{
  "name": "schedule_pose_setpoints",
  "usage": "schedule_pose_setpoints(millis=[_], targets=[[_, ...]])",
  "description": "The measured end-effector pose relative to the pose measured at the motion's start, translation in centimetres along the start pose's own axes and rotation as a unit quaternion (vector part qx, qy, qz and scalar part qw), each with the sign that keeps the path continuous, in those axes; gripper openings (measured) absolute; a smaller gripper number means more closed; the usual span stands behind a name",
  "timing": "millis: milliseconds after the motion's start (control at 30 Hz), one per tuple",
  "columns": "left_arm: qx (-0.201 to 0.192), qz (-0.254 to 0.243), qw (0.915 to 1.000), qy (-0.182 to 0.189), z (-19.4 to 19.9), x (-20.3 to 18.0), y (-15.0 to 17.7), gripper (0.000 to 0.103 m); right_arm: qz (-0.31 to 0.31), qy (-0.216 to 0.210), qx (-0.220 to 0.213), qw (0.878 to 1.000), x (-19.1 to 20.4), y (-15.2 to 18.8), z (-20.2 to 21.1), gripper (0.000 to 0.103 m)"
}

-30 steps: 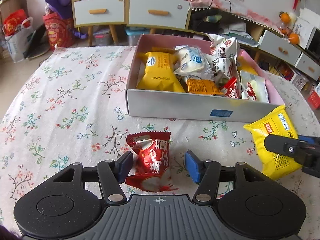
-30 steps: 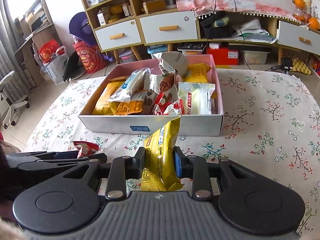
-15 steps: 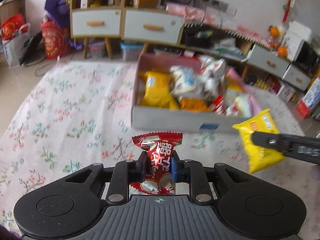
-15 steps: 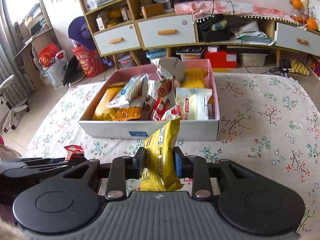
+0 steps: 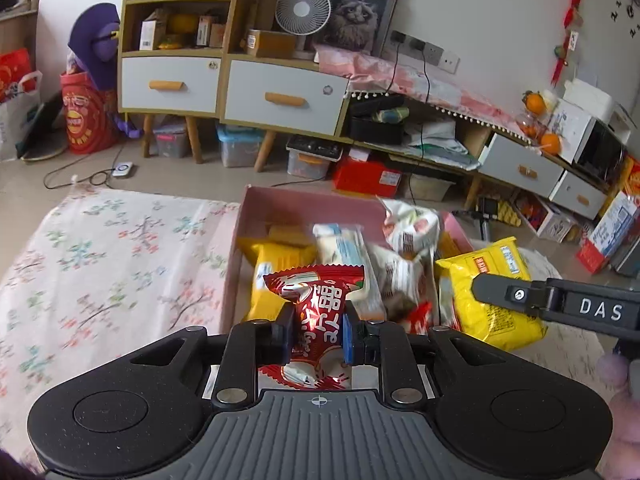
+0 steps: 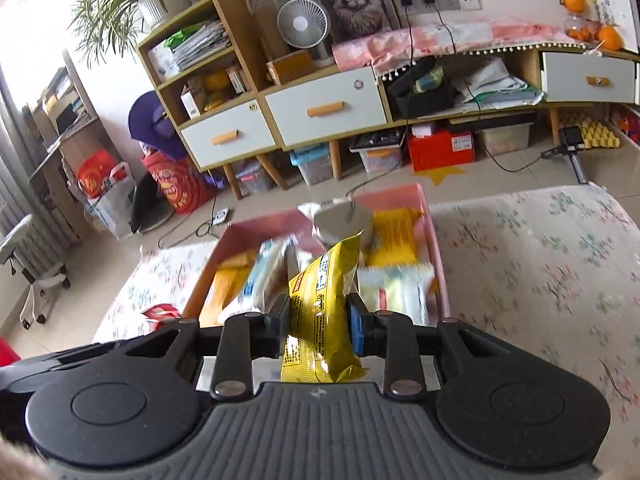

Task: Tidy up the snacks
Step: 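Carry the red candy and yellow packet into the box and open both tools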

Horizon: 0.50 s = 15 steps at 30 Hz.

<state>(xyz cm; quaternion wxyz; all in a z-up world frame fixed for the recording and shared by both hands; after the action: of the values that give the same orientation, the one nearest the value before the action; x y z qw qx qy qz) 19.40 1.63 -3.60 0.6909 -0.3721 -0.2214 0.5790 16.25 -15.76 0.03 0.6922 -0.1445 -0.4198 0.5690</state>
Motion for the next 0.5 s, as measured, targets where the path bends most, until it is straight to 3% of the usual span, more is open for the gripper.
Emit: schedule_pose_setpoints(millis=[367,500], targets=[[-0.007,-0.011,0.9999,-0.009,-3.9,0.4,-0.7,0.021,-0.017,-0.022,0.007,1.0,-1.0,-0.1,-3.3,0.027],[-0.014,-0.008,0.9999,-0.002,-3.8,0.7,-0.8,0.025,-0.012,-0.019,0.003,1.0,-1.1,0.0,-3.0,0.033]])
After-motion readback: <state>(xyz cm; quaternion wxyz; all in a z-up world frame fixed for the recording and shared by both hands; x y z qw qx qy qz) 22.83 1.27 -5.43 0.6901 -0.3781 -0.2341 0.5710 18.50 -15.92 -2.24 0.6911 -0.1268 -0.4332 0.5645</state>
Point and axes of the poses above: each gripper's, at about its wrist camera, not at the fingertips, and z roughly against the way its jaws point, x to its left, y to its underside, the point moved 5 cm from there along -z, roughly the way its jaws point, and after that the axes turned 7 degrees about -z, right-handed, at the moved point
